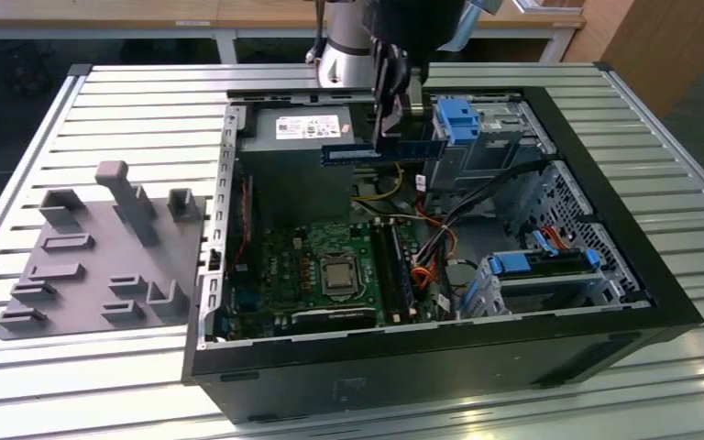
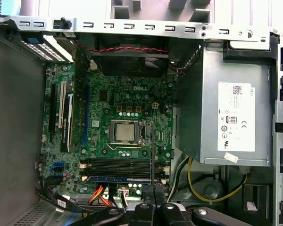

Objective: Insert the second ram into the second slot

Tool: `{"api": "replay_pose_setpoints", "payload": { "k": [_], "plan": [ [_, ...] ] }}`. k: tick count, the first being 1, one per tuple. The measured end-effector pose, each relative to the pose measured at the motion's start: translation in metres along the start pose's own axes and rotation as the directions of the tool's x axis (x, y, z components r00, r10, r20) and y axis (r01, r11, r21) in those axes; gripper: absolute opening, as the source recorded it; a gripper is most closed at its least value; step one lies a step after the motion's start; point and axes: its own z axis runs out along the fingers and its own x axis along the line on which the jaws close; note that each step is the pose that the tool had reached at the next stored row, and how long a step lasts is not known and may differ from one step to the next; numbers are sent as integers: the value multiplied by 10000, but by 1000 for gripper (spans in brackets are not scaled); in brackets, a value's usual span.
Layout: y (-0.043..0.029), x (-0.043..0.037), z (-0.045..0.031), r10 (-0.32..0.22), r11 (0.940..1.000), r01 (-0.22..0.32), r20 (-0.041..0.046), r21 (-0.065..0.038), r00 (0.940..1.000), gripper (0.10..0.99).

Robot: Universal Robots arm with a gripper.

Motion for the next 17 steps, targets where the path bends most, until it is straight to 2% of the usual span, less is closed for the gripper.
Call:
{"api": "replay_pose_setpoints", "payload": {
  "k": [10, 17],
  "plan": [
    [2, 50, 6, 261, 9997, -261, 9, 4, 9997, 118],
    [4, 134, 8, 327, 9995, -327, 11, 5, 9995, 118]
  ]
}}
